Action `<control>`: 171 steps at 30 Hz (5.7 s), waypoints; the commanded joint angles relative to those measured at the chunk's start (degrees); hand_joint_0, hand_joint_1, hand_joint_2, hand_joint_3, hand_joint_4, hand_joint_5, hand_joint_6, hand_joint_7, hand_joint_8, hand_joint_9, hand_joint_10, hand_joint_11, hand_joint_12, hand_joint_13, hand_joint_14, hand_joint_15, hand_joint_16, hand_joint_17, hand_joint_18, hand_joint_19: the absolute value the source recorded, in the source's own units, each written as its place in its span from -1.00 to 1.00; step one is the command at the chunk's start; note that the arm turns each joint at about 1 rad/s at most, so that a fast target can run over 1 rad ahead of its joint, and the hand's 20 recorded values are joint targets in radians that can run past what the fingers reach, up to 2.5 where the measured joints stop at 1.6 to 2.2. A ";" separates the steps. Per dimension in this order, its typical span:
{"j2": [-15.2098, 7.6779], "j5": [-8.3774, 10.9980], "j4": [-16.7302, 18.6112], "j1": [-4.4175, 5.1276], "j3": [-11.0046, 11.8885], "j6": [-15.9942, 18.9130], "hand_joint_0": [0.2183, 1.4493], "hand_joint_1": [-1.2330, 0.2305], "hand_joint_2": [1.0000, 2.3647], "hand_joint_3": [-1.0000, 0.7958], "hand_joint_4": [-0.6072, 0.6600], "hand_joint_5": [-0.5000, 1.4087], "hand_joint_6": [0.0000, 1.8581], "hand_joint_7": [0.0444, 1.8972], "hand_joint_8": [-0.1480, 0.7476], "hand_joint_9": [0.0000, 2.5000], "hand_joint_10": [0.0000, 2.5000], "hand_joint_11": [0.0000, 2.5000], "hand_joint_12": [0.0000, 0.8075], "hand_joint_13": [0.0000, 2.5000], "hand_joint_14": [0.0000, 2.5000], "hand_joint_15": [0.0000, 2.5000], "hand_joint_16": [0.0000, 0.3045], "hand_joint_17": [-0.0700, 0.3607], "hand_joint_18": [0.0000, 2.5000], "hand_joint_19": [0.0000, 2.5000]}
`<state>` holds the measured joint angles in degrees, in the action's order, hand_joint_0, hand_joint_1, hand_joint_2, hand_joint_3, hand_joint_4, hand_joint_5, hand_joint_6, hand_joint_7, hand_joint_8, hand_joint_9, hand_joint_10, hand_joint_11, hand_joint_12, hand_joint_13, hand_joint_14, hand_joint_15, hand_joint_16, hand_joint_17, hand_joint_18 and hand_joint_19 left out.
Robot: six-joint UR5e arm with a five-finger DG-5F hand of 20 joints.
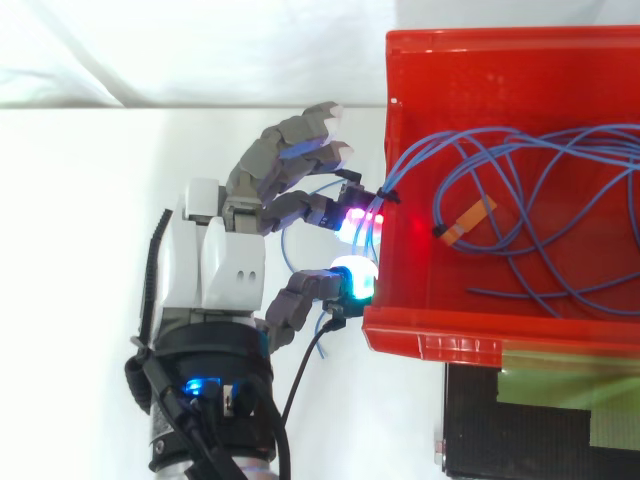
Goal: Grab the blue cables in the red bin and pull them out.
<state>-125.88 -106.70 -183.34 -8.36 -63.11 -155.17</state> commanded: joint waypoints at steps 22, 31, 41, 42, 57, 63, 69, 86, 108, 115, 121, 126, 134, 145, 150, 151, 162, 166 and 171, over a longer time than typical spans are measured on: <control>0.02 0.00 -0.71 0.01 0.01 0.00 -0.05 -0.59 -1.00 -1.00 0.07 0.61 -0.99 -0.16 -0.19 -0.33 -0.98 -0.59 -0.26 -0.48 -0.99 -0.67 -0.74 -0.25 -0.53 -0.49; 0.02 0.00 0.08 0.01 -0.08 0.00 -0.05 -0.59 -1.00 -1.00 0.08 0.60 -0.99 -0.17 -0.19 -0.33 -0.98 -0.59 -0.26 -0.48 -0.99 -0.67 -0.73 -0.25 -0.53 -0.49; 0.02 0.00 0.08 -0.08 -0.08 0.00 -0.05 -0.59 -1.00 -1.00 0.08 0.59 -0.99 -0.19 -0.18 -0.33 -0.98 -0.59 -0.26 -0.48 -0.99 -0.67 -0.73 -0.25 -0.53 -0.49; 0.02 0.00 0.08 -0.17 0.01 0.00 -0.05 -0.59 -1.00 -1.00 0.08 0.58 -0.99 -0.19 -0.19 -0.33 -0.98 -0.59 -0.26 -0.48 -0.99 -0.67 -0.73 -0.25 -0.53 -0.49; 0.02 0.00 0.26 -0.52 -0.08 0.00 -0.06 -0.59 -1.00 -1.00 0.08 0.56 -0.99 -0.24 -0.18 -0.33 -0.98 -0.60 -0.25 -0.48 -0.98 -0.67 -0.73 -0.25 -0.53 -0.49; 0.02 -0.18 0.17 -0.61 0.01 0.00 -0.06 -0.60 -1.00 -1.00 0.09 0.55 -0.99 -0.25 -0.19 -0.33 -0.98 -0.59 -0.25 -0.48 -0.99 -0.67 -0.73 -0.25 -0.53 -0.48; -0.07 -0.18 0.17 -0.61 -0.08 0.00 -0.06 -0.60 -1.00 -1.00 0.09 0.55 -0.99 -0.25 -0.19 -0.34 -0.98 -0.59 -0.26 -0.48 -0.99 -0.67 -0.73 -0.25 -0.53 -0.49; 0.02 -0.18 0.00 -0.69 -0.08 0.00 -0.03 -0.60 -1.00 -1.00 0.05 0.66 -0.99 -0.11 -0.19 -0.30 -0.98 -0.58 -0.27 -0.44 -0.98 -0.66 -0.74 -0.26 -0.51 -0.49; -0.07 -0.18 -0.18 -0.25 0.01 0.00 0.07 -0.49 -1.00 -1.00 0.03 0.66 -0.49 -0.25 -0.20 -0.23 -0.98 -0.57 -0.30 -0.38 -0.98 -0.63 -0.76 -0.29 -0.48 -0.50; 0.02 -0.35 -0.36 0.01 -0.08 0.26 0.09 -0.46 -1.00 -1.00 0.04 0.64 -0.41 -0.29 -0.19 -0.23 -0.98 -0.56 -0.29 -0.37 -0.98 -0.63 -0.76 -0.29 -0.48 -0.49; 0.02 -1.32 -0.36 0.89 0.01 4.66 0.10 -0.45 -1.00 -1.00 0.05 0.63 -0.36 -0.31 -0.18 -0.23 -0.98 -0.56 -0.28 -0.37 -0.98 -0.62 -0.75 -0.28 -0.47 -0.50; 0.02 -1.32 -0.27 1.85 0.01 11.87 0.10 -0.45 -1.00 -1.00 0.06 0.62 -0.34 -0.33 -0.17 -0.23 -0.98 -0.56 -0.28 -0.37 -0.98 -0.62 -0.75 -0.28 -0.47 -0.50; 0.02 -1.32 -0.18 3.44 0.01 20.21 0.10 -0.44 -1.00 -1.00 0.05 0.62 -0.33 -0.33 -0.18 -0.23 -0.98 -0.56 -0.28 -0.37 -0.98 -0.62 -0.75 -0.28 -0.47 -0.49; 0.11 -1.14 -0.09 5.46 0.45 30.94 0.10 -0.44 -1.00 -1.00 0.05 0.62 -0.32 -0.35 -0.17 -0.24 -0.98 -0.55 -0.28 -0.37 -0.98 -0.62 -0.75 -0.28 -0.47 -0.49; 0.11 -1.06 -0.27 5.90 2.21 42.19 0.10 -0.45 -1.00 -1.00 0.05 0.62 -0.32 -0.35 -0.18 -0.24 -0.98 -0.56 -0.28 -0.37 -0.98 -0.62 -0.75 -0.28 -0.47 -0.49; 0.02 -1.06 -0.27 5.90 2.65 45.44 0.10 -0.44 -1.00 -1.00 0.05 0.62 -0.32 -0.34 -0.17 -0.24 -0.98 -0.56 -0.28 -0.37 -0.98 -0.63 -0.75 -0.28 -0.47 -0.49; 0.37 13.09 -0.27 7.57 5.90 104.41 0.10 -0.44 -1.00 -1.00 0.05 0.62 -0.32 -0.35 -0.18 -0.24 -0.98 -0.56 -0.28 -0.37 -0.98 -0.62 -0.75 -0.28 -0.47 -0.49; 0.37 18.72 -0.36 8.36 5.90 118.65 0.10 -0.44 -1.00 -1.00 0.05 0.62 -0.32 -0.35 -0.18 -0.24 -0.98 -0.56 -0.28 -0.37 -0.98 -0.62 -0.75 -0.28 -0.47 -0.49; 0.72 25.40 -2.99 9.76 5.90 138.08 0.10 -0.44 -1.00 -1.00 0.05 0.62 -0.32 -0.35 -0.18 -0.24 -0.98 -0.55 -0.28 -0.37 -0.98 -0.62 -0.75 -0.28 -0.47 -0.49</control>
<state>-125.39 -88.01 -184.95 0.70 -57.21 -90.20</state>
